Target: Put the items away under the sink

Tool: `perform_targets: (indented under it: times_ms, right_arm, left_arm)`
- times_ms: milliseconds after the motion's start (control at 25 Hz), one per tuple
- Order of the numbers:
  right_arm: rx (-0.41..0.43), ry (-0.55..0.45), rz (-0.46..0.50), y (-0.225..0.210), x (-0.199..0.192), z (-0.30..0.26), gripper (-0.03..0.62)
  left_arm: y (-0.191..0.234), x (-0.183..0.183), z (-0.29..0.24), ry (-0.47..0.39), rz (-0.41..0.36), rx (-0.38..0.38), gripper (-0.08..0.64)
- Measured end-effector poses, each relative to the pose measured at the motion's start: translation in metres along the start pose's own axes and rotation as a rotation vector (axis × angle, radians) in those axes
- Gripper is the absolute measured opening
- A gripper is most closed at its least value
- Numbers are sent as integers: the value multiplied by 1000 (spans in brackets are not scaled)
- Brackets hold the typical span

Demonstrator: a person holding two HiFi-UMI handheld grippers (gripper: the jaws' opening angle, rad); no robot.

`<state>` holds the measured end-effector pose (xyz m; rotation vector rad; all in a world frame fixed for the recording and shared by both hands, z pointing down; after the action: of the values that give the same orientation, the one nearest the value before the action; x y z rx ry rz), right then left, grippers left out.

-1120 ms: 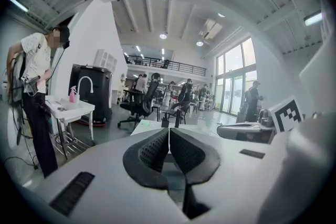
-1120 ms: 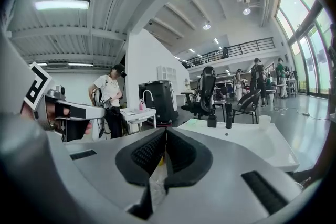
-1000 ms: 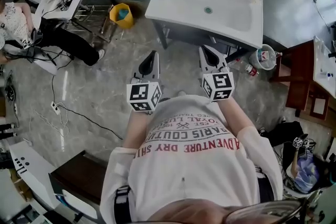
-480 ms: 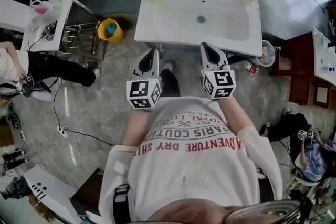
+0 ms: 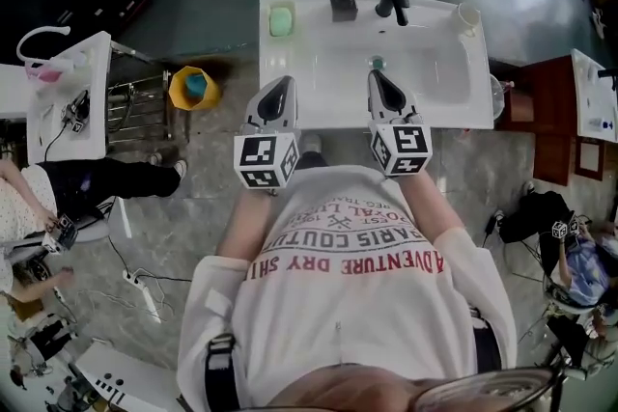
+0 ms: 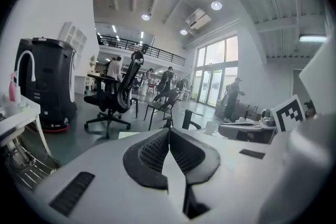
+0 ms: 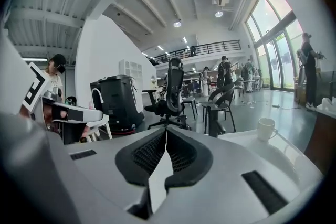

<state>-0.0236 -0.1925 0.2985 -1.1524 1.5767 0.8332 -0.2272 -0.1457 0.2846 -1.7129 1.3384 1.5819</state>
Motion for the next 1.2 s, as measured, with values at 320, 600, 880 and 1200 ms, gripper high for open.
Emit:
perform_targets:
  times_ms: [320,600,880,1200]
  right_arm:
    - [-91,23,-10,-1,-15,-78,26]
    - [-16,111,-14,-1,-37,-146,28]
    - [-61,165,31,-9,-62,-204,279]
    - [-150,82,89,-6,-79,-259,382]
  left_arm:
    - [53,2,-59,32,19,-63,27]
    - [78,-14,-103,95,79,-52,28]
    - [92,-27,-135,111,142,7,28]
    - [106,-60,-149,158,166,27,28]
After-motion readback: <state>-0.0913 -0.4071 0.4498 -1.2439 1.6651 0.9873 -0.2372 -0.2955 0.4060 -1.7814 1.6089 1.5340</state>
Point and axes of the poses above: the fingertips, and each gripper's own axes: z backward along the fingers, y to its left, x out of its top, the point moved 6 cm from there along z, backward along the fingers, and after that the axes turned 14 degrees about -x, right-handed, at the moved point
